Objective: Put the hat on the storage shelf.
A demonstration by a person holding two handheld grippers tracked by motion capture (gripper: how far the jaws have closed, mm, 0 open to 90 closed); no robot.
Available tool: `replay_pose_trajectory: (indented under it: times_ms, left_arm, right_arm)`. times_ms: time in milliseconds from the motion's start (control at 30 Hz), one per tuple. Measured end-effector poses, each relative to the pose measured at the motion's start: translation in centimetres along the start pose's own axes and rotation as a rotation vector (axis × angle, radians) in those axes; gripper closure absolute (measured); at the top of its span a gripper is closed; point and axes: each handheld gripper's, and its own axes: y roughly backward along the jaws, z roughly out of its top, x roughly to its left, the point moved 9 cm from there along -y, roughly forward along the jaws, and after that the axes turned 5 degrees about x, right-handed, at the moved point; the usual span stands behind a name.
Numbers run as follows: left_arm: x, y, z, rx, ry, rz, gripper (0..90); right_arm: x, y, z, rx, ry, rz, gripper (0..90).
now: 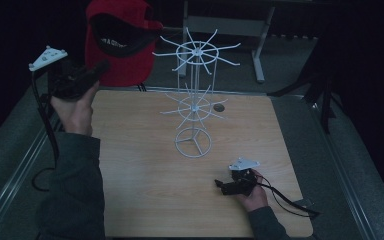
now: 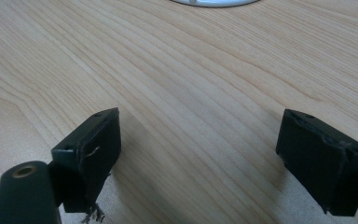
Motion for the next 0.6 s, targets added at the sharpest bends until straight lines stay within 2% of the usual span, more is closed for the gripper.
replay_pose_trajectory:
  times_ms: [300,433,600]
  left_arm:
    - [-1.3,-0.6,0.7,-0.022,-0.037,-0.022,85.5]
    - [-1.6,-0.9,0.6,-0.023,-0.037,-0.034,85.5]
    - [-1.8,-1.0,0.3,-0.014,-0.068,-0.021,85.4]
  right_arm:
    - [0.0,0.0,0.0,0.001,-0.002,0.001,13.6]
    - [0.0,0.0,0.0,0.001,-0.001,0.000,13.6]
    - [0.0,0.0,0.0,0.001,-0.002,0.000,13.6]
